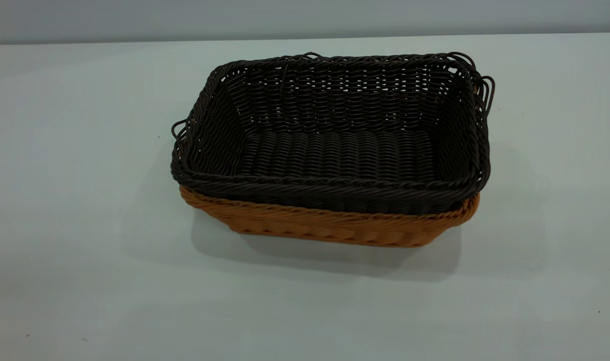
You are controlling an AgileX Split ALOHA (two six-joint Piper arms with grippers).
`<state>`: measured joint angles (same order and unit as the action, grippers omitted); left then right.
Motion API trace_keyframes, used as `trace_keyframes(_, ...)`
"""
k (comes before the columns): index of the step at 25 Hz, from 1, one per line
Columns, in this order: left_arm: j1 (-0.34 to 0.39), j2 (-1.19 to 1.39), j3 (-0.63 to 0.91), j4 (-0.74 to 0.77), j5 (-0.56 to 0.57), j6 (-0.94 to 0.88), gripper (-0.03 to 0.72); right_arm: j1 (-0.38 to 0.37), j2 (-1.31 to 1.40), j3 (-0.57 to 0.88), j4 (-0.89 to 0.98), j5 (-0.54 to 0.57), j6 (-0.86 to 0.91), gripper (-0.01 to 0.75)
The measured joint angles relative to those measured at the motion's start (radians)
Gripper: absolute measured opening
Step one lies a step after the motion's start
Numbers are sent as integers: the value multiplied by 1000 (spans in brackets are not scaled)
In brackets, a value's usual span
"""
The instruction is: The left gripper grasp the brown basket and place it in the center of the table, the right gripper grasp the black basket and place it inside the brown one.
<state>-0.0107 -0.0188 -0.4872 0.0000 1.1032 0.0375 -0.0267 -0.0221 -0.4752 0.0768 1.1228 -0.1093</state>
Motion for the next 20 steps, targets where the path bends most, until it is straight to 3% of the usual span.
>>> trace_keyframes(5, 0, 0, 0, 0, 0, 0, 527, -3, 0, 1, -72, -2, 90, 563)
trace_keyframes(20, 0, 0, 0, 0, 0, 0, 527, -3, 0, 1, -77, -3, 101, 563)
